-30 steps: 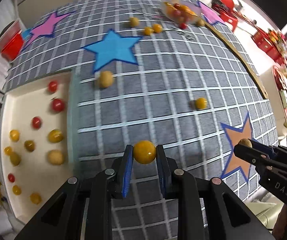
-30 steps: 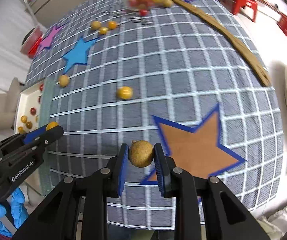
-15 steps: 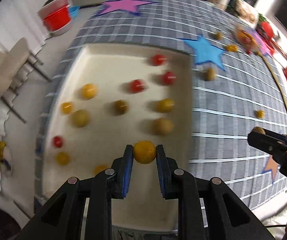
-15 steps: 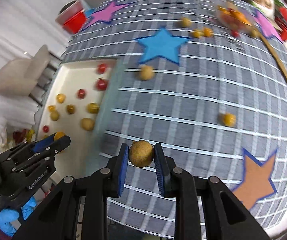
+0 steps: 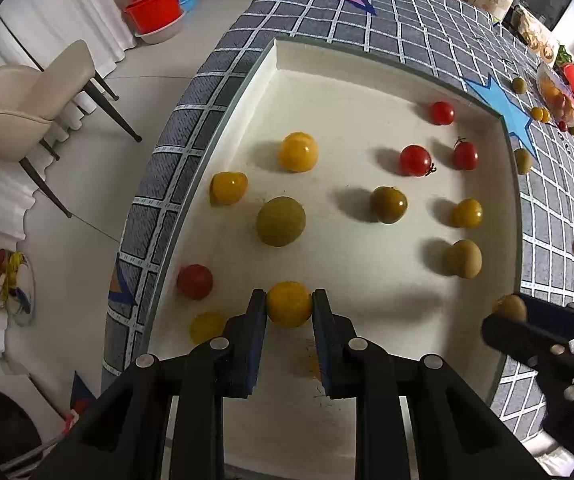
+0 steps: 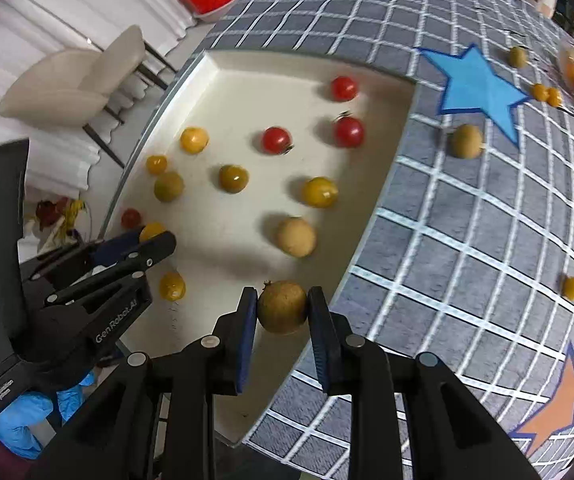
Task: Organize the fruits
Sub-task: 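Carry both tomatoes over the white tray and open both tools to drop them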
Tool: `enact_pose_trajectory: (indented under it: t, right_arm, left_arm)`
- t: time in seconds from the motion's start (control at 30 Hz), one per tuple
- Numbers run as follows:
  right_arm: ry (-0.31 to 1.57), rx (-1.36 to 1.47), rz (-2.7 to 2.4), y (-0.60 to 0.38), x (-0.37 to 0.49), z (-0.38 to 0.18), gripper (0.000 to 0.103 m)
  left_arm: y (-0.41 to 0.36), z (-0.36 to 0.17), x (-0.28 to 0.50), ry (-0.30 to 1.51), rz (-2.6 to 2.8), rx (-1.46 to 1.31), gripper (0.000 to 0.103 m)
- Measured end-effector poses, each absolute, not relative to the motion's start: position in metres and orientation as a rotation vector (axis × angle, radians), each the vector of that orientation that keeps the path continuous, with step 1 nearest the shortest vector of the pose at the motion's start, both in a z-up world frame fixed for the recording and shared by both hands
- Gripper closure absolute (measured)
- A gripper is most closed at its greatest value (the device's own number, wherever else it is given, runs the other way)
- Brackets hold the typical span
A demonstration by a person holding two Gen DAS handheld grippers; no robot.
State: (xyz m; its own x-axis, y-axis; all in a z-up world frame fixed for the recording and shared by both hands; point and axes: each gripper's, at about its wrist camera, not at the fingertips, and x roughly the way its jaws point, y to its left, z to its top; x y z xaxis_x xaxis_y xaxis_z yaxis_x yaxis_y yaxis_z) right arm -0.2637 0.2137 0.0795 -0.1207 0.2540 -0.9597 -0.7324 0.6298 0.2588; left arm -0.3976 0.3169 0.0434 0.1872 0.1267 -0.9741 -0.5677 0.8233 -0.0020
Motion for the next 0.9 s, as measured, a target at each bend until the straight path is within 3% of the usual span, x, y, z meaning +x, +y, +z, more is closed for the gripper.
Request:
enact_pose_trajectory:
  t: [0.5, 0.7, 0.77, 0.87, 0.9]
  right_arm:
    - [1.459, -0.567, 0.9, 0.24, -0.277, 0.048, 0.075]
    - [1.442, -0.601, 0.963, 0.243, -0.284, 0.055, 0.049]
    - [1.425, -0.593, 0.984, 0.244, -0.292, 0.064, 0.033]
    - [1.384, -0.6, 1.005, 0.236, -0.299, 0.081, 0.025]
    - [1.374, -0.606, 1.006, 0.234, -0.3, 0.086, 0.024]
  left_arm:
    - [0.317, 0.038, -0.392, 1.303, 0.492, -0.376, 0.078]
    - [0.314, 0.043, -0.39, 1.312, 0.496, -0.384, 0.078]
    - [0.315, 0.046, -0.39, 1.316, 0.499, -0.389, 0.076]
    - [0.315, 0.055, -0.391, 1.291, 0.521, -0.371, 0.02]
    - [0.313, 0.062, -0.392, 1.258, 0.543, -0.343, 0.019]
